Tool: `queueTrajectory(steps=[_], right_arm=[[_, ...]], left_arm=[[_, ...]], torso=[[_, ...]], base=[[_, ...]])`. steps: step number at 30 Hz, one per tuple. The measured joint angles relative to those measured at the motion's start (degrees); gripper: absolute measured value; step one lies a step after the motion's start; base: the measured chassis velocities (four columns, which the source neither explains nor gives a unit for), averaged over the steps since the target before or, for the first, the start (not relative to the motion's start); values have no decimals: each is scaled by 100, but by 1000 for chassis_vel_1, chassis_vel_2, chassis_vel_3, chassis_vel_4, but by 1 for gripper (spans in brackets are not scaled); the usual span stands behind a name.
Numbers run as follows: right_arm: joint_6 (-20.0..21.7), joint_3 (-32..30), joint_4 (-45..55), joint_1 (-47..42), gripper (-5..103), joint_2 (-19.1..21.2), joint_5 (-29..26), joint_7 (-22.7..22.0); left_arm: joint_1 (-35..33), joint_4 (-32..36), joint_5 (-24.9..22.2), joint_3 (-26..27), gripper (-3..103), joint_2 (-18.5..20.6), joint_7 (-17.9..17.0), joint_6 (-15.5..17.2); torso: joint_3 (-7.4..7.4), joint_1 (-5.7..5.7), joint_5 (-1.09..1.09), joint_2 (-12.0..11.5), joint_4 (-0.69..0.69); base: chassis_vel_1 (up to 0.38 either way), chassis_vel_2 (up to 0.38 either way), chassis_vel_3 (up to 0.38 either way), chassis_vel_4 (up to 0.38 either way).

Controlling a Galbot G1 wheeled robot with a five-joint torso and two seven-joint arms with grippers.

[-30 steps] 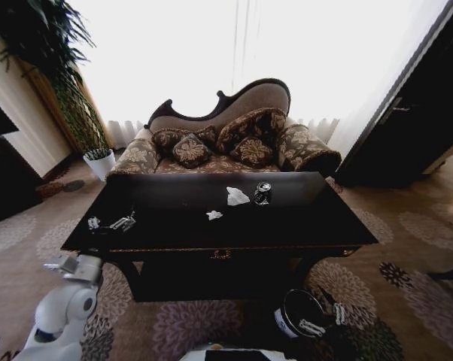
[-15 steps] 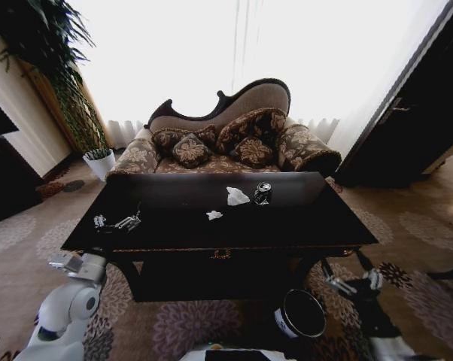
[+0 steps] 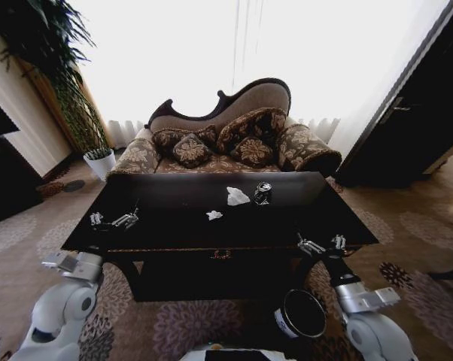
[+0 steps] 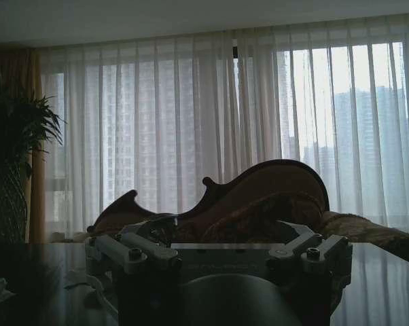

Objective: Move to the front of the table and place the trash on the table into the trash bin.

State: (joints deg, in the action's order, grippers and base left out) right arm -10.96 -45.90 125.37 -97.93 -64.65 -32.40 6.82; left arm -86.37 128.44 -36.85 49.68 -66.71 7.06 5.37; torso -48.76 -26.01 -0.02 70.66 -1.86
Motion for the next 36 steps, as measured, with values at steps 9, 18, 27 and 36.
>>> queueTrajectory(steps=[9,18,27,36], right_arm=[[255,333,-637,753,100,938,-200,-240],[170,984,-1465,1535,100,1389,-364,-357],[444,1907,-1858,2403,100,1706,-1089,-522],[617,1972,-1686,2640,100,1865,-1563,-548]], left_arm=[[-173,-177,16,519,100,-183,4,-111],[-65,-764,-476,1281,100,-55,-22,-116],[-145,-648,-335,1301,100,-151,2,-69],[-205,-804,-227,1445,100,-164,11,-104]], torso=[[0,0,1,0,0],[0,0,1,0,1],[0,0,2,0,1],[0,0,0,0,0]], base=[[0,0,0,0],[0,0,0,0],[0,0,0,0],[0,0,0,0]])
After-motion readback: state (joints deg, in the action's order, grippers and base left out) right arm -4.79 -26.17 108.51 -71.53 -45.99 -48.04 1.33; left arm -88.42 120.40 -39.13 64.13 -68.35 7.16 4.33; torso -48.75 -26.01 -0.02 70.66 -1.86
